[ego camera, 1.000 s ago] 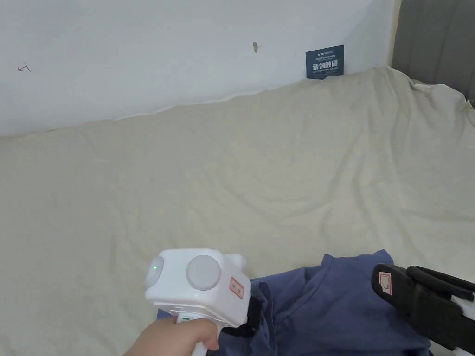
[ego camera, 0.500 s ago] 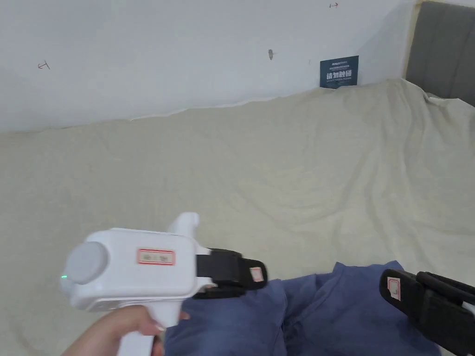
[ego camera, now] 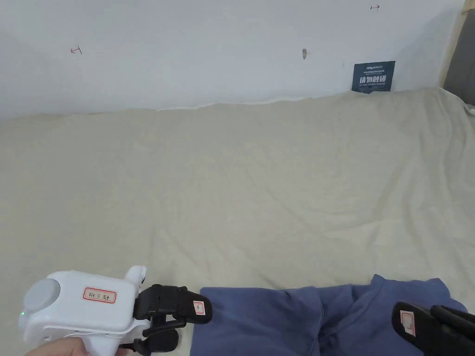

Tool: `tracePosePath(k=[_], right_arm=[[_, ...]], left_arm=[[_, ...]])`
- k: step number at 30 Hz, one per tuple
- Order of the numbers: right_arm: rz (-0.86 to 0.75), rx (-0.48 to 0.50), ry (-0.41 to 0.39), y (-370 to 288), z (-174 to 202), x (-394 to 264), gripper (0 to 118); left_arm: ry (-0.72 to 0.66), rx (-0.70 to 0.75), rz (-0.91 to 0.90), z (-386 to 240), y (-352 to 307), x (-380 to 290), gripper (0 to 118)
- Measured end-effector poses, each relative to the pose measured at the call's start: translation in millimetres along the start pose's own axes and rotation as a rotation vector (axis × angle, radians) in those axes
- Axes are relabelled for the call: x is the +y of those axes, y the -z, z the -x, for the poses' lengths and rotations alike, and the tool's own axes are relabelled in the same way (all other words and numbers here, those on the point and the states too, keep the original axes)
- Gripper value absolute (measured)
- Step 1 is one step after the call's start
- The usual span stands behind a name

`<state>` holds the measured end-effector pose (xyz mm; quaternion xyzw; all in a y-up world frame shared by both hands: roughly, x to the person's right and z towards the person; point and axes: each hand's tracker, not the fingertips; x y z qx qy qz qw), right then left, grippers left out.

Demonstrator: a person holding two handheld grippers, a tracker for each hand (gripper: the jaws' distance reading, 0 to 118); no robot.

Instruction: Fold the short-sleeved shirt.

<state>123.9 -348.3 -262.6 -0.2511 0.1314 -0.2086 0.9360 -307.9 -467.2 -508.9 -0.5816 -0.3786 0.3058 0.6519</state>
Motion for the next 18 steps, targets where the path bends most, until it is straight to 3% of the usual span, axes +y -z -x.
tracePosePath(k=[3,6,8,13,17,18], right_arm=[[0.017,-0.001,-0.006,5,4,1,1],[0.03,0.008,0.018,10,4,2,1],[0.035,0.01,0.039,14,2,4,1],[0.027,0.009,0.096,19,-6,5,1],[0.024,0.01,0.134,20,-12,4,1],[0.024,0.01,0.136,20,-13,3,1]], left_arm=[[-0.067,-0.097,0.007,17,13,4,117],[-0.063,-0.054,0.012,30,32,9,117],[-0.042,-0.117,0.024,29,37,13,117],[-0.081,-0.119,0.016,24,44,15,117],[-0.05,-0.036,0.006,18,41,11,111],[-0.038,0.02,-0.009,16,37,9,102]])
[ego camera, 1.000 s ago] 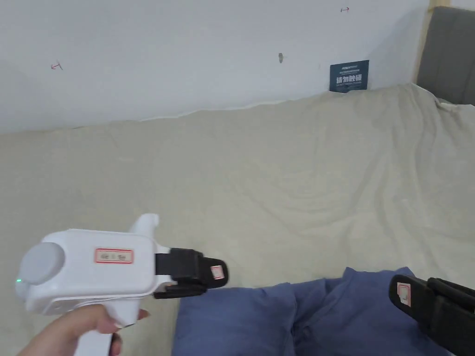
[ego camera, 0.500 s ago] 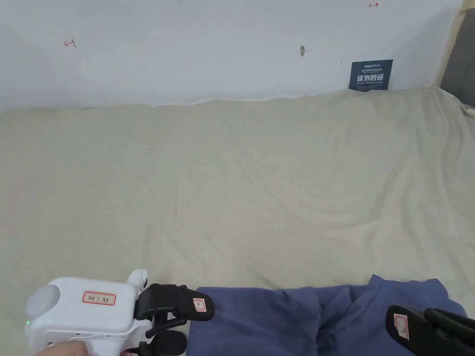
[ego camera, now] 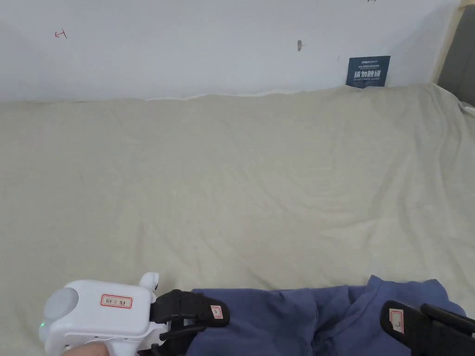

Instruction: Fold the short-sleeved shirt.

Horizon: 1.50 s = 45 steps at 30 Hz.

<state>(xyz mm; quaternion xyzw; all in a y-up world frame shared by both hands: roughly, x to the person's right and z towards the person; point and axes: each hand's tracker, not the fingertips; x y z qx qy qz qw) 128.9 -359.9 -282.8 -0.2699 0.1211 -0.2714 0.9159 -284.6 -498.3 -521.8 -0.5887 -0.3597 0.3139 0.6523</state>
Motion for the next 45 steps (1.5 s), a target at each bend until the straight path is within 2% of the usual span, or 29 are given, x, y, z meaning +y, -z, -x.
tracePosePath(k=[1,2,3,4,6,8,14,20,23,26,28,34,38,39,40,41,42,43,44,45], right_arm=[[0.001,-0.001,0.001,0,-1,0,1],[0.002,-0.004,0.0,0,-1,-1,1],[0.002,-0.006,-0.003,-1,-2,-2,1],[0.004,-0.008,-0.006,-1,-3,-2,1],[0.003,-0.013,-0.014,-2,-3,-2,1],[-0.001,-0.013,-0.013,-5,-4,-1,1],[-0.029,-0.002,-0.015,-16,-7,5,1],[-0.063,0.009,-0.033,-28,-11,10,1],[-0.076,0.022,-0.022,-32,-16,9,1],[-0.093,0.032,-0.003,-38,-22,8,1],[-0.105,0.033,0.005,-43,-25,7,1],[-0.144,0.005,0.033,-65,-41,6,1],[-0.173,-0.032,0.055,-84,-52,7,1],[-0.181,-0.046,0.058,-89,-55,7,1],[-0.186,-0.057,0.061,-92,-58,8,1],[-0.191,-0.066,0.066,-95,-61,8,1],[-0.195,-0.071,0.072,-97,-63,9,1],[-0.202,-0.074,0.08,-100,-64,10,1],[-0.207,-0.074,0.087,-102,-65,11,1],[-0.214,-0.074,0.096,-103,-67,11,1]], left_arm=[[0.013,0.108,-0.032,-3,-3,-1,78],[0.038,0.273,-0.044,-6,-3,-1,16],[0.041,0.321,-0.028,-6,3,-4,15],[-0.011,0.152,-0.043,-5,2,-8,15],[0.062,0.268,-0.034,-20,8,-9,15],[0.154,0.345,-0.039,-35,10,-11,15],[0.318,0.541,-0.045,-83,5,-21,15],[0.521,0.857,-0.082,-118,-19,-32,15],[0.503,0.837,-0.091,-142,-24,-36,15],[0.633,0.876,-0.079,-180,-7,-43,15],[0.676,0.833,-0.039,-205,15,-46,15],[0.585,0.586,0.095,-248,115,-36,15],[0.46,0.526,0.167,-254,186,-26,15],[0.441,0.522,0.182,-253,199,-25,17],[0.425,0.495,0.19,-253,210,-26,25],[0.391,0.448,0.186,-250,214,-26,42],[0.347,0.363,0.192,-248,217,-25,69],[0.284,0.268,0.209,-243,217,-23,84],[0.231,0.18,0.221,-243,215,-23,92],[0.198,0.079,0.234,-241,209,-22,93]])
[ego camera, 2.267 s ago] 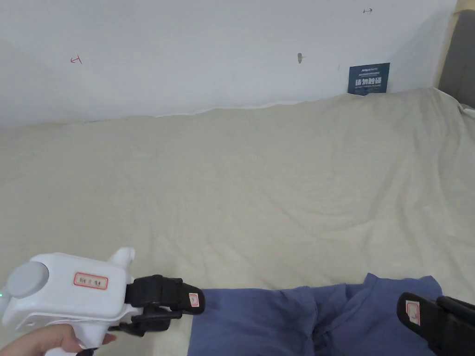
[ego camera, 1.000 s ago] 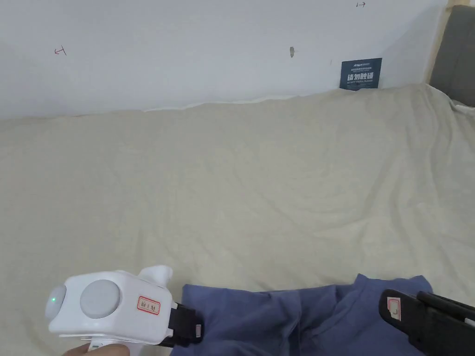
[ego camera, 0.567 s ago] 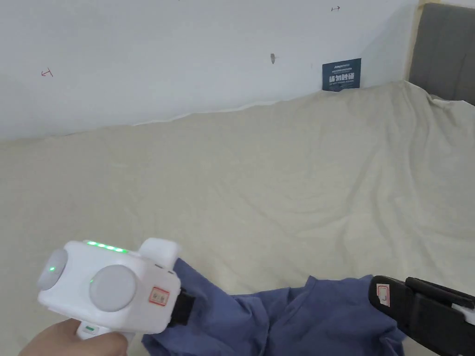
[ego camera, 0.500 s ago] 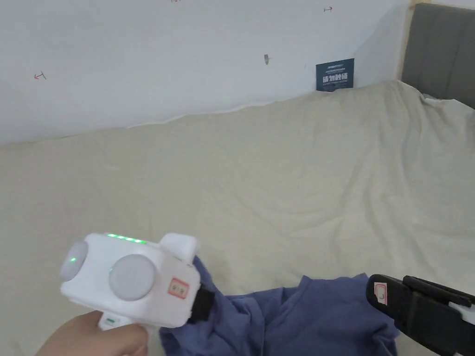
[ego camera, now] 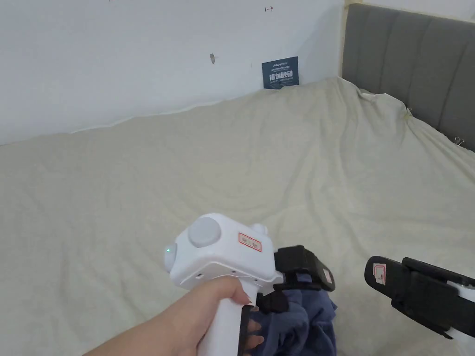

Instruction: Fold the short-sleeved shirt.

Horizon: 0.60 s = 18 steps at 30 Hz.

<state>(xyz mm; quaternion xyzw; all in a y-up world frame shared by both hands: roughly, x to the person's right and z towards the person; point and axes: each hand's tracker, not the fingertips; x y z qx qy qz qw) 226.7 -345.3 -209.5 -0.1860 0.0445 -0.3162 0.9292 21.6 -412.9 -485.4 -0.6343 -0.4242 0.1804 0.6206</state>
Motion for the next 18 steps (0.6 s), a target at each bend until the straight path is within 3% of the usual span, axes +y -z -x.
tracePosePath(k=[2,4,7,10,11,12,13,14,15,18], right_arm=[[-0.011,0.004,0.015,-1,-3,2,1],[-0.015,0.011,0.021,0,-5,3,1],[-0.016,0.019,0.019,2,-4,3,1],[-0.006,0.03,0.017,4,-2,1,1],[-0.003,0.031,0.016,5,-2,0,1],[-0.001,0.033,0.016,5,-2,-2,1],[0.001,0.036,0.017,5,-2,-3,1],[0.002,0.038,0.017,5,0,-3,1],[0.003,0.038,0.017,4,1,-4,1],[0.006,0.028,0.016,2,-2,-6,1]], left_arm=[[-0.007,-0.087,-0.027,0,-18,-3,93],[0.05,-0.032,-0.151,-7,-49,-11,93],[0.138,0.249,-0.315,-14,-86,-20,93],[0.233,0.523,-0.242,-5,-87,-23,87],[0.29,0.558,-0.238,-3,-81,-23,69],[0.327,0.585,-0.233,-1,-75,-26,31],[0.336,0.576,-0.222,2,-68,-27,15],[0.32,0.578,-0.187,4,-59,-25,15],[0.298,0.6,-0.164,2,-48,-28,0],[0.32,0.567,-0.098,-3,-15,-31,0]])
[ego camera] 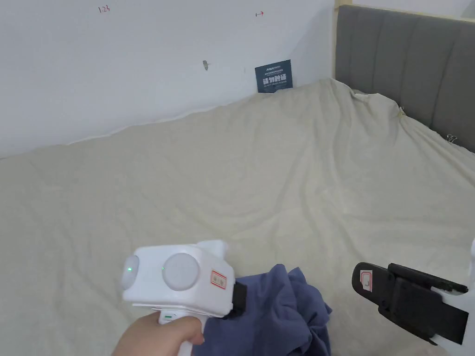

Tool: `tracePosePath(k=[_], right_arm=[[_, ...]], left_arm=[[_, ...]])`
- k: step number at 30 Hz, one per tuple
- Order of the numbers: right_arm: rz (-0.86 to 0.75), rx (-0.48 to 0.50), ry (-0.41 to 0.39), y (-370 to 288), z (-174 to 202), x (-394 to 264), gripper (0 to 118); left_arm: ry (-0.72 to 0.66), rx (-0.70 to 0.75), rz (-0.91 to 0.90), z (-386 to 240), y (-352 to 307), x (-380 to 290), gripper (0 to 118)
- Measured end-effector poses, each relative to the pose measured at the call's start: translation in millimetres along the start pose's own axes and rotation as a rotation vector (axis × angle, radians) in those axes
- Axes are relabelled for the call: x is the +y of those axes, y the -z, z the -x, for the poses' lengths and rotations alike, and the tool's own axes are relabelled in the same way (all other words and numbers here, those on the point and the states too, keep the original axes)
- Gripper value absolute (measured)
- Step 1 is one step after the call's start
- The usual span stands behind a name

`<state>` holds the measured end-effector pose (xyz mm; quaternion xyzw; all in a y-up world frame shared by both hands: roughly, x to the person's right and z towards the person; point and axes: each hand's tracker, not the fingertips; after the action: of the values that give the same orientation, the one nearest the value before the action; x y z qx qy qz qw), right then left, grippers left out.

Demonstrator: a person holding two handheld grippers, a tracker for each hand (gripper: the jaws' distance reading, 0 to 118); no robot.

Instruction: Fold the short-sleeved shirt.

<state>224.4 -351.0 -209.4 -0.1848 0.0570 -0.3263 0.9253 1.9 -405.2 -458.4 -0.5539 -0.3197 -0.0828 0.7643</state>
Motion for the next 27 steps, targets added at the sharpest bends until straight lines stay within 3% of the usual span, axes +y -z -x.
tracePosePath(k=[9,12,15,17,24,27], right_arm=[[-0.008,-0.044,0.029,-6,-14,3,1],[-0.011,-0.051,0.024,-7,-11,4,1],[-0.013,-0.053,0.02,-8,-6,5,1],[-0.019,-0.047,0.018,-12,0,8,1],[-0.098,0.024,-0.043,-37,43,36,1],[-0.168,0.08,-0.077,-46,70,40,1]], left_arm=[[0.104,-0.042,0.022,-80,44,14,0],[0.086,-0.156,0.019,-95,40,20,0],[-0.009,-0.471,0.102,-88,39,20,0],[-0.052,-0.604,0.047,-76,23,12,0],[-0.01,-0.337,-0.551,-6,-146,-50,0],[-0.043,-0.095,-0.772,22,-213,-98,0]])
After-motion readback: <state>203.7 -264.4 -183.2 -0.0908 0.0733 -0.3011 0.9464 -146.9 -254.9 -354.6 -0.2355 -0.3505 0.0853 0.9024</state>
